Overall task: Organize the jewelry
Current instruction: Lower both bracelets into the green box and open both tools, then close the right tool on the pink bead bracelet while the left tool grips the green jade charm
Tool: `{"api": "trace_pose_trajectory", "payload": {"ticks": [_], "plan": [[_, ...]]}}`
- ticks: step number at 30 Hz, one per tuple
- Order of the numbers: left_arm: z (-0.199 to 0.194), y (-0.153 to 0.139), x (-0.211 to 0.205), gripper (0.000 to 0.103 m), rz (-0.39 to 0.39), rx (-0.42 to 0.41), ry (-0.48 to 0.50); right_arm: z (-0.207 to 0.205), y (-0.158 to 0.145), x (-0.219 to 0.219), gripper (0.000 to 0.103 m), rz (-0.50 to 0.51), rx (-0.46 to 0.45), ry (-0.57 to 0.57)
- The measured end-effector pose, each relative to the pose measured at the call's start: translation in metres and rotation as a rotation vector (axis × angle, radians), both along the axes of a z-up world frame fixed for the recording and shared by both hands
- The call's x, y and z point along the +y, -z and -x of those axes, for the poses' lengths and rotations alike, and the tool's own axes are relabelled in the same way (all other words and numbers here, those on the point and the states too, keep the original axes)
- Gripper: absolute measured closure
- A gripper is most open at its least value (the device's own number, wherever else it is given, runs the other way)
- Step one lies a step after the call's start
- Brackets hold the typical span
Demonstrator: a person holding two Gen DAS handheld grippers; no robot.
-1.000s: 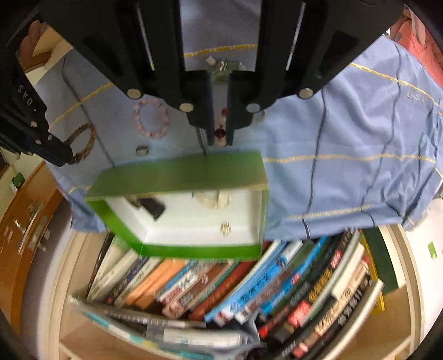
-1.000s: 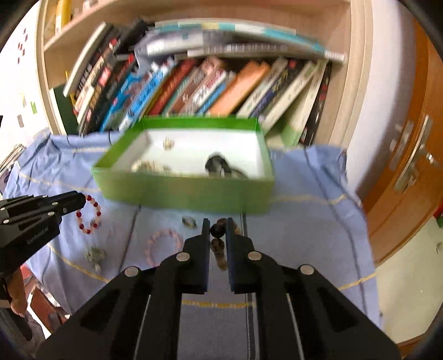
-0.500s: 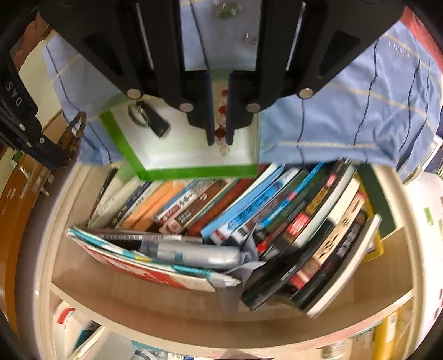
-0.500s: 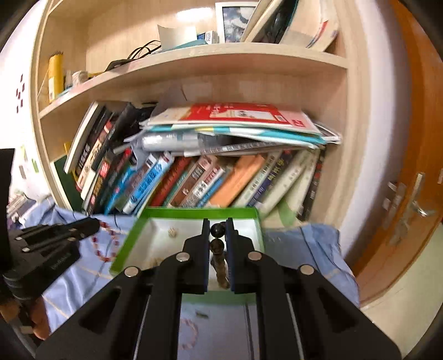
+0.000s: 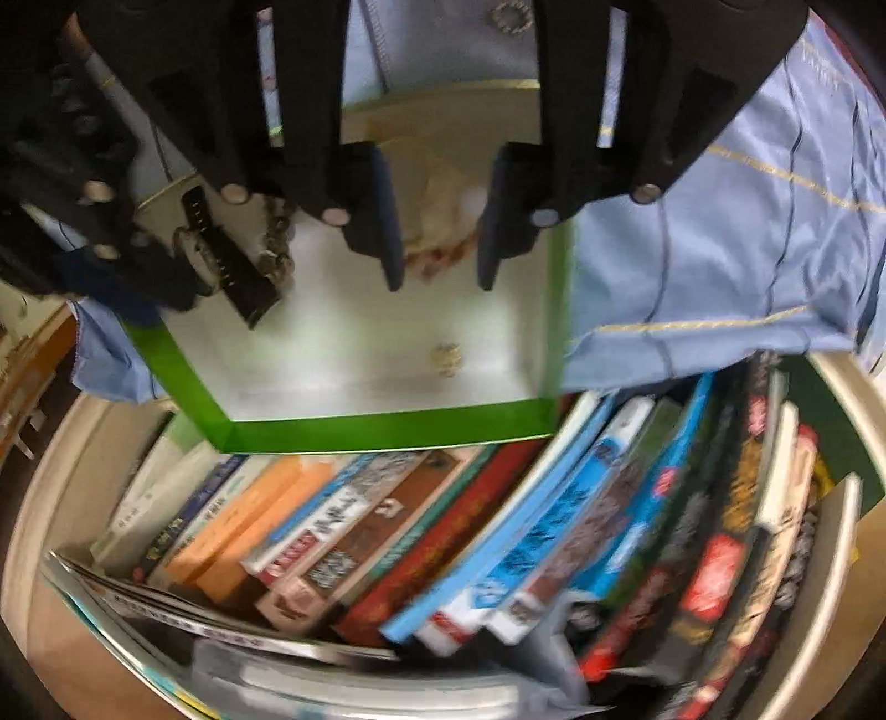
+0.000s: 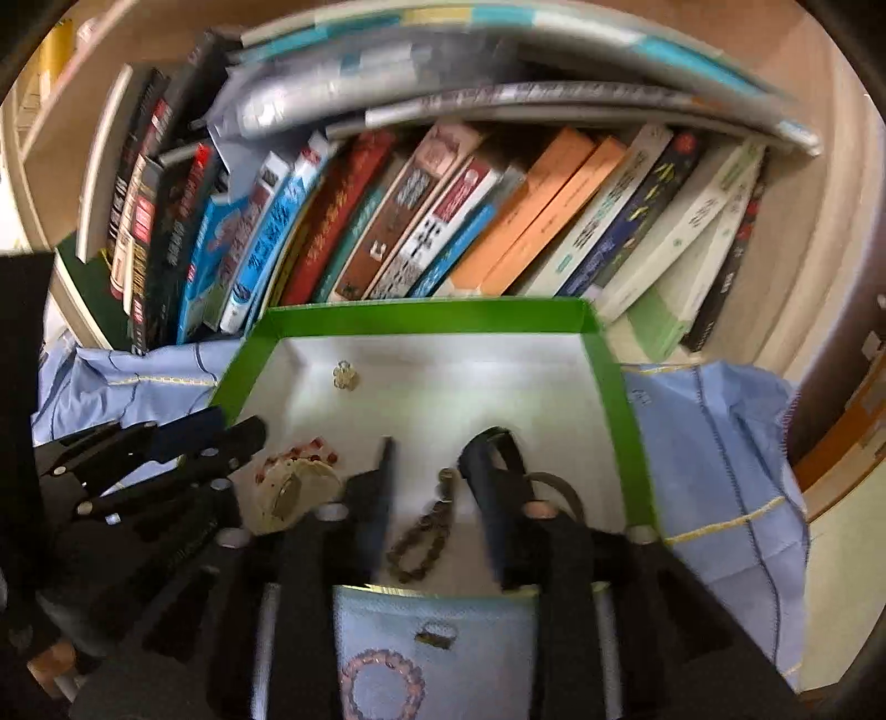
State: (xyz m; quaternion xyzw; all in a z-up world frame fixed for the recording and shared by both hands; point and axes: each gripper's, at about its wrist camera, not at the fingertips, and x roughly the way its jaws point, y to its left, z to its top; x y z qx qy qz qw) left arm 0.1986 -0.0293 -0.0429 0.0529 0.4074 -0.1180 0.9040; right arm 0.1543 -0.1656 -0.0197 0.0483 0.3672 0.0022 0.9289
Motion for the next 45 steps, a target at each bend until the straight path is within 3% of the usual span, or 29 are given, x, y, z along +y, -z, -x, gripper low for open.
{"api": "trace_pose_trajectory", "payload": {"ticks": [2,4,7,9,13,19,22,24,26,31,35,39,45], "plan": [[0.015,-0.006,0.021,0.062,0.027,-0.007,-0.052,0.021,-0.008,-0.004,0.049,0.005,-0.041,0.014],[0.041,-0.013,0.043,0.049,0.033,-0.049,-0.102,0.045,-0.011,-0.01,0.049,0.003,-0.056,0.025],[0.077,-0.01,0.068,0.044,0.0,-0.105,-0.16,0.082,0.004,-0.013,0.049,0.016,-0.036,0.036],[0.09,0.001,0.078,0.044,-0.023,-0.096,-0.18,0.094,0.023,-0.007,0.049,0.04,0.011,0.022],[0.103,0.038,0.09,0.047,-0.041,0.015,-0.175,0.098,0.073,0.012,0.059,0.04,0.148,-0.048],[0.114,0.056,0.088,0.047,-0.031,0.061,-0.137,0.082,0.095,0.03,0.061,0.007,0.203,-0.098],[0.114,0.062,0.079,0.047,-0.031,0.066,-0.115,0.08,0.101,0.039,0.074,0.053,0.208,-0.091],[0.114,0.064,0.076,0.047,-0.03,0.075,-0.106,0.083,0.101,0.036,0.092,0.062,0.208,-0.089],[0.114,0.066,0.073,0.047,-0.032,0.085,-0.098,0.088,0.101,0.028,0.095,0.045,0.218,-0.092],[0.118,0.066,0.067,0.043,-0.037,0.09,-0.07,0.11,0.098,0.003,0.095,0.072,0.214,-0.027],[0.115,0.068,0.059,0.043,-0.049,0.098,-0.058,0.119,0.096,-0.019,0.094,0.033,0.21,0.022],[0.119,0.064,0.056,0.043,-0.05,0.093,-0.053,0.123,0.088,-0.022,0.078,0.016,0.184,0.025],[0.15,0.058,0.049,0.048,-0.067,0.092,0.039,0.122,0.09,-0.024,0.077,0.003,0.196,0.021]]}}
